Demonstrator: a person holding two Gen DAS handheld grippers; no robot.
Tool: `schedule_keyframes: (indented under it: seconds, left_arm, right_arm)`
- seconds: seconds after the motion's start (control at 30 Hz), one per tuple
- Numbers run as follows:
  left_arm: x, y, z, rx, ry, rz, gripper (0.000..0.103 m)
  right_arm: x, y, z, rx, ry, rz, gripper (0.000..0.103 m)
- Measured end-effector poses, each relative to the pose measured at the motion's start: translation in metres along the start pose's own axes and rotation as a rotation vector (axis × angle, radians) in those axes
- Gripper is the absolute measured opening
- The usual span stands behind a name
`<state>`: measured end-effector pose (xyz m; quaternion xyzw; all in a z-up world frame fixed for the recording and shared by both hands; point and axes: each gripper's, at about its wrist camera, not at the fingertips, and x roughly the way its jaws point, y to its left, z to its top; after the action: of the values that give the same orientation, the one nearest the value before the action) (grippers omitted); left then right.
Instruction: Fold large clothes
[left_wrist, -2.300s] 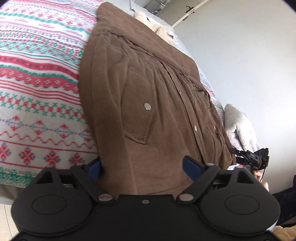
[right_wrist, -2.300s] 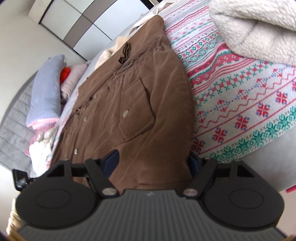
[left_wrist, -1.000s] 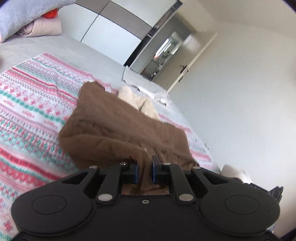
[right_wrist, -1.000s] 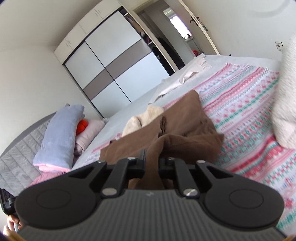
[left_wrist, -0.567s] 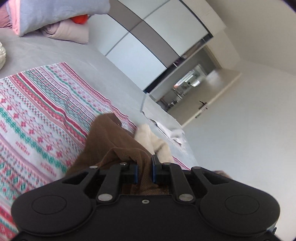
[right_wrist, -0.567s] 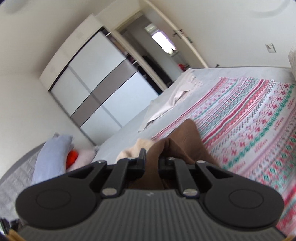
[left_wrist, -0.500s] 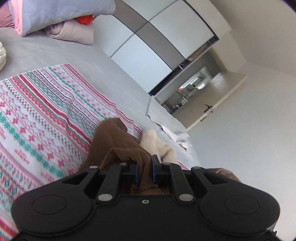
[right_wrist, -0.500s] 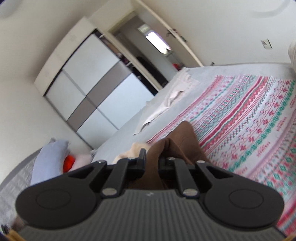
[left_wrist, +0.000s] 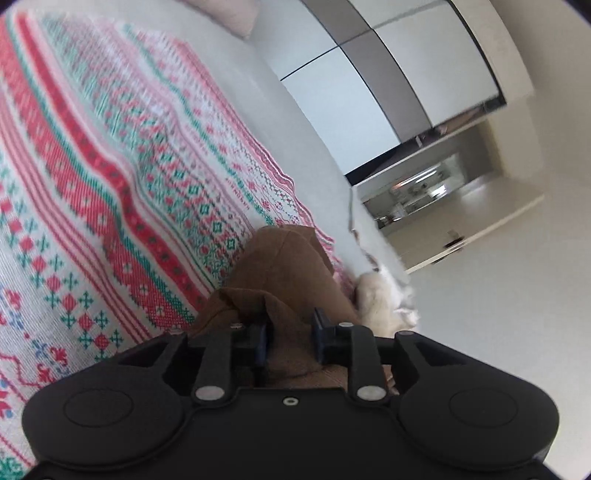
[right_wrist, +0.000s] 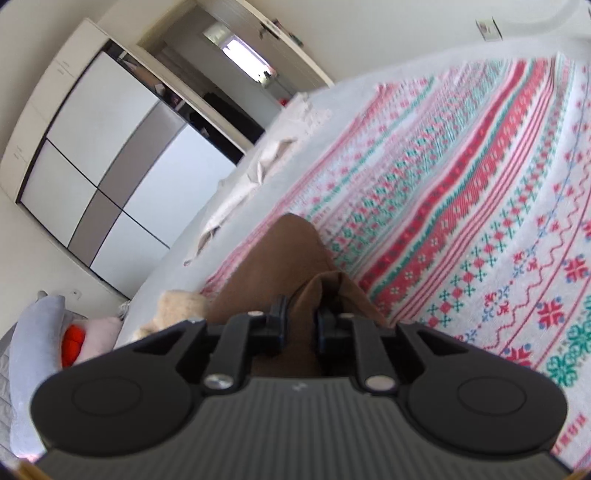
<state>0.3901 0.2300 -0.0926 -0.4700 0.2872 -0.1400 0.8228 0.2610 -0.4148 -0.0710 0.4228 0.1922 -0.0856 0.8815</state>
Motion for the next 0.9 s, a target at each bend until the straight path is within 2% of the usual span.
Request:
schedule_keyframes:
  seconds: [0.1,0.2,0.27,0.3,0.37,0.43,0.47,0.53,0.57,0.63,0.77,0.87,0.9]
  left_arm:
    - [-0.009,0.011,0.009,-0.093,0.034,-0.069,0.031]
    - [-0.025,0.003,0.014,-0.057,0.014,-0.095,0.039]
    - [-0.037,-0.004,0.016,-0.034,-0.017,-0.104,0.045]
    - [-0.043,-0.007,0.017,-0.031,-0.039,-0.108,0.047]
    - [-0.057,-0.011,0.021,-0.011,-0.131,-0.102,0.061]
    - [-0.068,-0.017,0.026,0.056,-0.203,-0.057,0.065]
    - [-0.069,-0.022,0.027,0.113,-0.214,-0.018,0.066]
    - [-0.065,-0.036,0.026,0.265,-0.208,0.08,0.066]
    - [-0.061,-0.042,0.023,0.34,-0.189,0.114,0.066]
    - [-0.047,-0.05,0.019,0.441,-0.114,0.147,0.066]
    - [-0.009,-0.065,0.012,0.592,0.038,0.192,0.066]
    - [0.019,-0.075,0.005,0.682,0.077,0.282,0.063]
    - [0.026,-0.076,0.004,0.688,0.068,0.305,0.06]
  right_arm:
    - [-0.002,-0.003,0.011,0.046,0.044,0.055,0.021]
    - [-0.018,-0.006,0.022,0.089,0.043,0.139,0.027]
    - [-0.033,-0.007,0.031,0.126,0.016,0.193,0.033]
    - [-0.041,-0.006,0.035,0.133,-0.01,0.203,0.042]
    - [-0.057,-0.004,0.043,0.105,-0.087,0.195,0.052]
    - [-0.067,-0.001,0.049,0.052,-0.131,0.181,0.059]
    - [-0.069,0.003,0.051,0.0,-0.136,0.159,0.062]
    - [-0.069,0.016,0.049,-0.161,-0.132,0.045,0.065]
    - [-0.065,0.025,0.045,-0.255,-0.126,-0.024,0.067]
    - [-0.055,0.039,0.034,-0.395,-0.09,-0.086,0.07]
    - [-0.016,0.064,0.018,-0.56,0.013,-0.129,0.08]
    - [0.022,0.074,0.014,-0.612,0.068,-0.221,0.08]
    - [0.032,0.074,0.013,-0.612,0.081,-0.233,0.075]
